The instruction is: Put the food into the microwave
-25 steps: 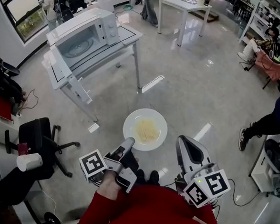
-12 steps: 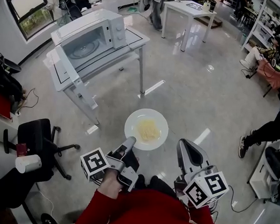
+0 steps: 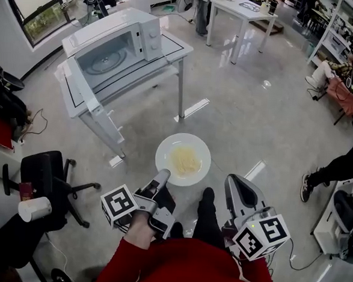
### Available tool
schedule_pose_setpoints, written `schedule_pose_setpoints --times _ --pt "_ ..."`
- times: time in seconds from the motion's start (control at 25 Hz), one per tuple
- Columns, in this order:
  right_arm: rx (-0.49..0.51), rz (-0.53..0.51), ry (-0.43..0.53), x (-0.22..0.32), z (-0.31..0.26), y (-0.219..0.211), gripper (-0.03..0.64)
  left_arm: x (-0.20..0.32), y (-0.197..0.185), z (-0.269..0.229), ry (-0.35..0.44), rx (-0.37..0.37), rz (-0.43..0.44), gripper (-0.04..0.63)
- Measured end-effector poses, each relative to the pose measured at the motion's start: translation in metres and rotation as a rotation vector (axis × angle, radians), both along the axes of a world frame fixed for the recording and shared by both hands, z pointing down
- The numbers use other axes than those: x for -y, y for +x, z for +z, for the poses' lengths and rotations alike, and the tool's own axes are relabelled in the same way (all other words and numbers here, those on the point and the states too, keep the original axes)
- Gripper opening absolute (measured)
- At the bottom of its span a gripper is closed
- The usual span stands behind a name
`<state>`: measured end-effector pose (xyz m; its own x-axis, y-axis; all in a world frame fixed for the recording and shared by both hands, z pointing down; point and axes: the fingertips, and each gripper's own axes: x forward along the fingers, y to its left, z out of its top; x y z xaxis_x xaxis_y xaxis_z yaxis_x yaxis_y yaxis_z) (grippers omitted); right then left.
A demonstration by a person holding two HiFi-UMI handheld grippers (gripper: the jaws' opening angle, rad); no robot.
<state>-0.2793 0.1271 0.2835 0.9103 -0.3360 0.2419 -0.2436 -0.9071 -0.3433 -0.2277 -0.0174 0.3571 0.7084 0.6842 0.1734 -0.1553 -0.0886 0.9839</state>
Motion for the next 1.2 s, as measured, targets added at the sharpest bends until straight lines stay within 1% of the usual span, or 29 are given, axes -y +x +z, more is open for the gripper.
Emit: schedule_pose_setpoints --times 0.24,0.36,0.44,0.56,0.72,0.8,0.92,1.12,1.2 --pt "0.006 -0.057 0.0 -0.014 0.004 0.051 0.014 -0.008 0.042 0.002 0.003 0.0 -0.075 0.021" --pt "0.014 -0.097 0.009 -0.028 0.007 0.084 0.014 -0.017 0.066 0.008 0.027 0.015 -0.118 0.021" --pt "0.013 -0.127 0.012 -0.04 0.005 0.109 0.014 -0.026 0.084 0.008 0.026 0.016 -0.154 0.021" --pt "0.014 -0.176 0.014 -0.058 0.001 0.144 0.014 -0.038 0.112 0.008 0.044 0.028 -0.211 0.021" --pt "0.021 -0.259 0.007 -0.081 -0.002 0.191 0.014 -0.051 0.15 0.005 0.065 0.039 -0.305 0.021" --pt "0.025 -0.305 0.007 -0.09 -0.002 0.214 0.014 -0.058 0.172 -0.003 0.041 0.022 -0.366 0.021" --pt "0.023 -0.382 0.003 -0.097 -0.005 0.247 0.014 -0.061 0.198 -0.01 0.037 0.013 -0.455 0.021" --pt "0.019 -0.513 0.003 -0.089 -0.008 0.291 0.014 -0.053 0.227 -0.017 0.047 0.008 -0.591 0.021" --pt "0.01 -0.565 0.009 -0.079 -0.009 0.305 0.014 -0.044 0.235 -0.018 0.068 0.002 -0.634 0.021"
